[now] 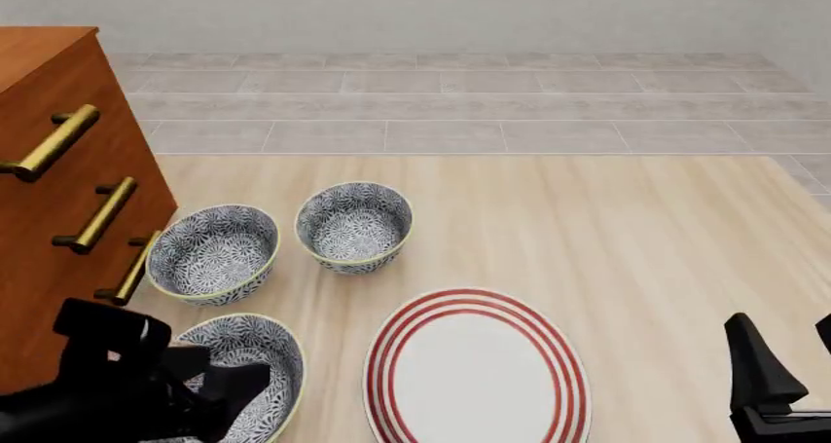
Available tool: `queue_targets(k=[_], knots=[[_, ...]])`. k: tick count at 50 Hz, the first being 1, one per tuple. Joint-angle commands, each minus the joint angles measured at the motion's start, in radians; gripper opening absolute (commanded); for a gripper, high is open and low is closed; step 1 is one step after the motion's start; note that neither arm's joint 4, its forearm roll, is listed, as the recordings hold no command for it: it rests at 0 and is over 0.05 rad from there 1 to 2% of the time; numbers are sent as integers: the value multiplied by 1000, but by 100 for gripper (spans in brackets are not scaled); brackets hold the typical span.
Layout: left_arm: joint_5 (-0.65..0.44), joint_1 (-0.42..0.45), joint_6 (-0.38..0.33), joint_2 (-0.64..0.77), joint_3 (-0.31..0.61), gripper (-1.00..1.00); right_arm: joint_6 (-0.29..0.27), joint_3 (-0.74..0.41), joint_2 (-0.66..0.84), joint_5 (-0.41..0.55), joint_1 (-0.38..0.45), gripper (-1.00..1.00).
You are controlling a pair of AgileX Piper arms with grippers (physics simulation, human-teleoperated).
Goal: Put the bowl at the front on the plate.
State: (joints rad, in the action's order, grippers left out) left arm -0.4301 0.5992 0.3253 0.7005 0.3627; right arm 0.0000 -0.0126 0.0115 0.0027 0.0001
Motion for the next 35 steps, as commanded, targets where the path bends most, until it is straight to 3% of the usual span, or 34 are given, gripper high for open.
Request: queue_targets(k=[1,35], knots=[[96,27,15,75,-33,100,0,4,-2,-2,0,100],[277,60,37,245,-78,100,0,4,-2,-2,0,100]])
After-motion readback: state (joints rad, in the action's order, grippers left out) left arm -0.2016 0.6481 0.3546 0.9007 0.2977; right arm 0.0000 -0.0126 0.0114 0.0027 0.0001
